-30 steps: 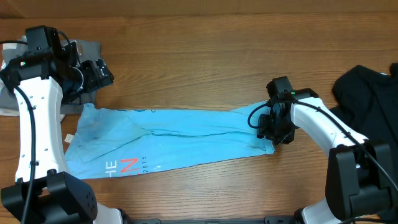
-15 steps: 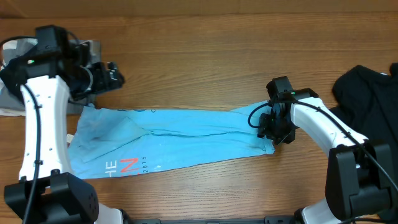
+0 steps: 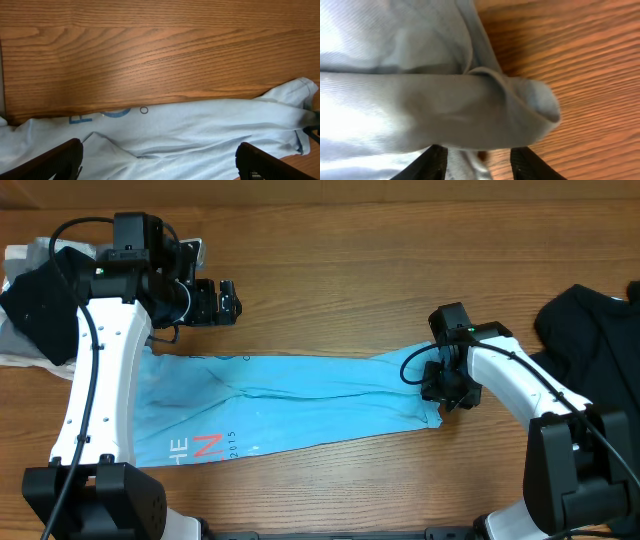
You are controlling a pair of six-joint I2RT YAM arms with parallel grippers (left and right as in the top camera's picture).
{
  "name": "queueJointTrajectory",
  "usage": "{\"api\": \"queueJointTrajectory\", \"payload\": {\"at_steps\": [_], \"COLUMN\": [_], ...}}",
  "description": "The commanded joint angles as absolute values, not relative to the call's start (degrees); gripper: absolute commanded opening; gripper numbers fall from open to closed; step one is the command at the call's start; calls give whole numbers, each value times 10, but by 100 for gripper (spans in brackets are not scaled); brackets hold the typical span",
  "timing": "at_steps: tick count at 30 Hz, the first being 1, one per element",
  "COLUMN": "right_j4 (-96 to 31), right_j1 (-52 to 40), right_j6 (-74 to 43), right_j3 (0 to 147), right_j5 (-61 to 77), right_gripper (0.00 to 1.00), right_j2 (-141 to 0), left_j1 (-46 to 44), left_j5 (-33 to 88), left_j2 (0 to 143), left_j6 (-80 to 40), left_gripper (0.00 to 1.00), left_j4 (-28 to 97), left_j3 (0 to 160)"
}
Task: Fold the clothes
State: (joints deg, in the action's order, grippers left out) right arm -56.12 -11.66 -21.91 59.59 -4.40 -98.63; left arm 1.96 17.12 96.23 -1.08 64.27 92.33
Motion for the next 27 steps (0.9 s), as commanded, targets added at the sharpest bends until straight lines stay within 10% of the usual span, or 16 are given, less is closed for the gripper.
{"api": "queueJointTrajectory", "payload": {"at_steps": [1,10,27], "right_j4": [-558,-559,-550], "right_j1": [-116,-116,-116], "right_j6": [-228,-186,-120], "right_j3": [592,592,592], "right_j5": [-70,23,103], "right_gripper": [46,36,49], "right_j2": [-981,-981,-981], "left_j1": [18,18,18], "left_j5": [161,161,161], "left_j2": [964,966,974], "left_j6": [0,0,0], "left_gripper": [100,100,100], "left_j4": [641,636,624], "left_j3": [920,919,919]}}
